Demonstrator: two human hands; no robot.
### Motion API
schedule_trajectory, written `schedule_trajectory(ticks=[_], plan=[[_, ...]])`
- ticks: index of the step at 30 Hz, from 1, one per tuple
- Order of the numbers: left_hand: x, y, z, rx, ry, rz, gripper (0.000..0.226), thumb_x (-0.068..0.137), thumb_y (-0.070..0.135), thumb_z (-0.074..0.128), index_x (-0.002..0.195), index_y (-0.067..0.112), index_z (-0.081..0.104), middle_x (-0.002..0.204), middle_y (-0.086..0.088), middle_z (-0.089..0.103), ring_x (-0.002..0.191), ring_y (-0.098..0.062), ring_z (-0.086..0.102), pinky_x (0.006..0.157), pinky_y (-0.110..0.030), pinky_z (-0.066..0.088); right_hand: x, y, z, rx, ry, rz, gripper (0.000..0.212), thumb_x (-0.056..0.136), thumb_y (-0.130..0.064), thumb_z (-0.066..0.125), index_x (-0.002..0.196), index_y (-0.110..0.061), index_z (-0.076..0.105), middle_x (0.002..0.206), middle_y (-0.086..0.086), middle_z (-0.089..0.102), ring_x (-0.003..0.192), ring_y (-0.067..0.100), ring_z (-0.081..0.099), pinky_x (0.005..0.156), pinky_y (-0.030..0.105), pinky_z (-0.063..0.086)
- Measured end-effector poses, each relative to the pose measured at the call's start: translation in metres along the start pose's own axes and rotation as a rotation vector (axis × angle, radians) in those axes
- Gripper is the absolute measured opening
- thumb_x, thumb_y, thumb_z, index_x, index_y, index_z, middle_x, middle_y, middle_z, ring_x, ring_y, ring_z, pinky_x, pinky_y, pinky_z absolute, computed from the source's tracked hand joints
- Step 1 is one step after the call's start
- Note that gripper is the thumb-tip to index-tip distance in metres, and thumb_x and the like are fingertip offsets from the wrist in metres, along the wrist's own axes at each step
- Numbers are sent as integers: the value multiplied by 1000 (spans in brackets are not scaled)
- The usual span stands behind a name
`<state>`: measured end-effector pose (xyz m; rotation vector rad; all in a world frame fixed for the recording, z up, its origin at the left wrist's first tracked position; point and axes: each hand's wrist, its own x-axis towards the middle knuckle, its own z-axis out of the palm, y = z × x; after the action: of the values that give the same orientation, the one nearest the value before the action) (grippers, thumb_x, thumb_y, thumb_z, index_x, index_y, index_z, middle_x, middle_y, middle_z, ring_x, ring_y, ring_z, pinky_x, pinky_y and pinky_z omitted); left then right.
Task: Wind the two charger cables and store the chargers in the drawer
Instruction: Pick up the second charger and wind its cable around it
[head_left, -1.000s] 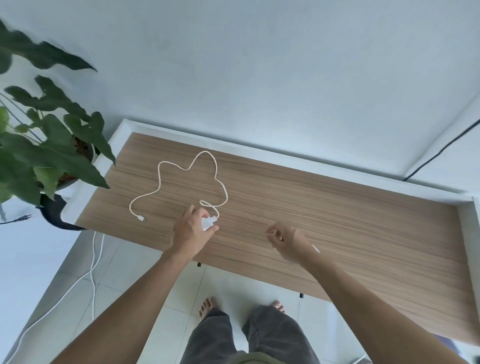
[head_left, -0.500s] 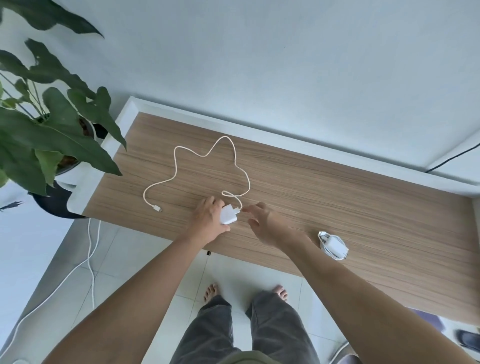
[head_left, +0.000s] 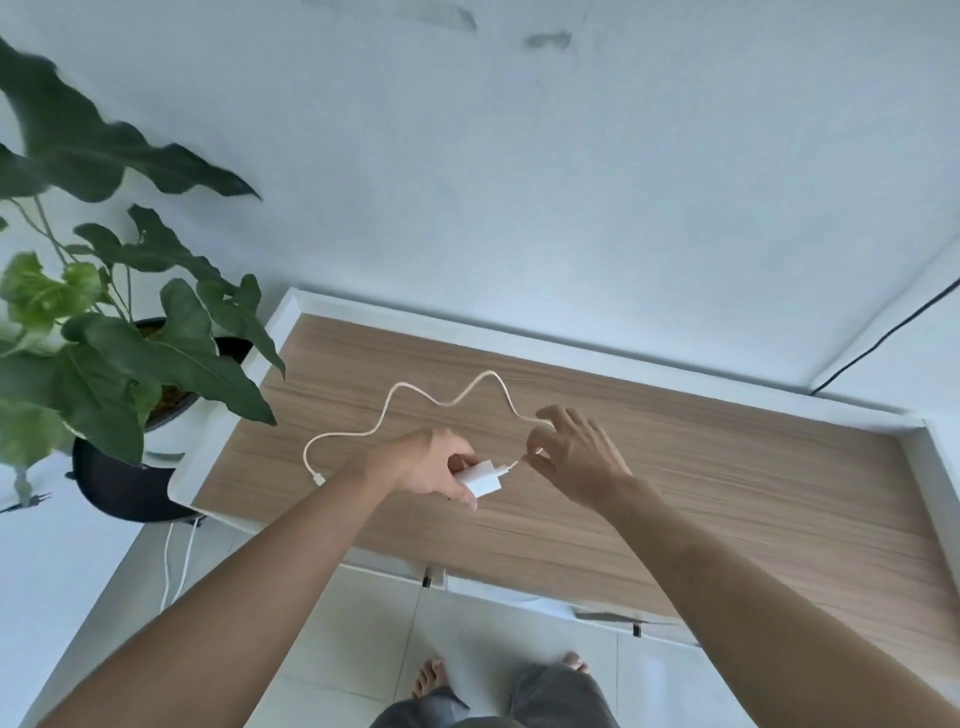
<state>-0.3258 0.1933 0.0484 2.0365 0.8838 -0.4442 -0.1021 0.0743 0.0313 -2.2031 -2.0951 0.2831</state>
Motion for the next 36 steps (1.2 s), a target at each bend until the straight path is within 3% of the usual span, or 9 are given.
schedule_trajectory(ticks=[3, 7, 10, 14, 16, 18, 23, 30, 36], plan=[[-4, 18, -7, 21, 35, 14, 65, 65, 47, 89, 121, 29, 62, 106, 12, 72, 98, -15, 71, 90, -37, 59, 9, 2, -28, -13, 112, -53, 20, 90, -38, 72, 91, -18, 70, 100, 3, 74, 102, 30, 69, 94, 43, 51], [-18, 46, -18, 188, 153, 57, 32, 76, 33, 74, 98, 24, 53, 84, 6, 64, 75, -23, 63, 62, -28, 47, 12, -7, -78, 73, 134, 46, 32, 92, -52, 66, 91, -20, 63, 80, -4, 69, 77, 25, 66, 72, 34, 48], [-32, 59, -33, 109, 217, 125, 23, 80, 23, 74, 91, 26, 55, 88, 8, 66, 75, -19, 62, 54, -23, 43, 10, -11, -114, 224, 144, 152, 36, 84, -56, 74, 85, -23, 59, 73, -10, 58, 68, 17, 54, 67, 35, 48], [-50, 62, -58, -237, 255, 266, 28, 83, 14, 83, 109, 16, 74, 100, 5, 78, 89, -8, 71, 74, -13, 50, 16, -13, -153, 598, 189, 236, 38, 75, -48, 86, 78, -22, 58, 67, -3, 52, 61, 14, 44, 60, 28, 41], [-62, 67, -69, -461, 231, 348, 36, 87, 3, 79, 121, 8, 71, 101, 4, 77, 90, -3, 72, 81, -15, 53, 16, -14, -173, 797, 223, 216, 36, 76, -38, 88, 81, -14, 62, 67, 4, 48, 64, 18, 46, 63, 35, 52], [-73, 73, -79, -651, 184, 436, 38, 90, -7, 72, 126, 1, 65, 105, -4, 75, 93, -9, 72, 85, -22, 56, 13, -17, -190, 948, 239, 200, 34, 80, -30, 87, 87, -6, 64, 71, 9, 46, 67, 21, 48, 64, 36, 59], [-95, 88, -96, -804, 172, 602, 35, 89, -1, 75, 123, 2, 68, 118, -13, 70, 108, -29, 69, 102, -40, 55, 6, -25, -206, 1196, 205, 184, 33, 73, -40, 86, 78, -18, 62, 70, 1, 46, 58, 17, 38, 58, 31, 37], [-125, 102, -119, -1113, 357, 708, 36, 80, -7, 78, 115, 1, 70, 107, -15, 73, 96, -33, 77, 90, -33, 61, -9, -32, -173, 1356, 267, 278, 32, 89, -36, 73, 78, -11, 57, 63, 3, 43, 51, 14, 29, 45, 23, 24], [-129, 100, -124, -1135, 533, 686, 39, 72, 8, 86, 110, 4, 73, 107, -13, 74, 102, -34, 75, 106, -46, 55, -30, -66, -123, 1228, 263, 313, 39, 100, -38, 61, 74, -10, 71, 56, 4, 50, 48, 14, 39, 47, 26, 32]])
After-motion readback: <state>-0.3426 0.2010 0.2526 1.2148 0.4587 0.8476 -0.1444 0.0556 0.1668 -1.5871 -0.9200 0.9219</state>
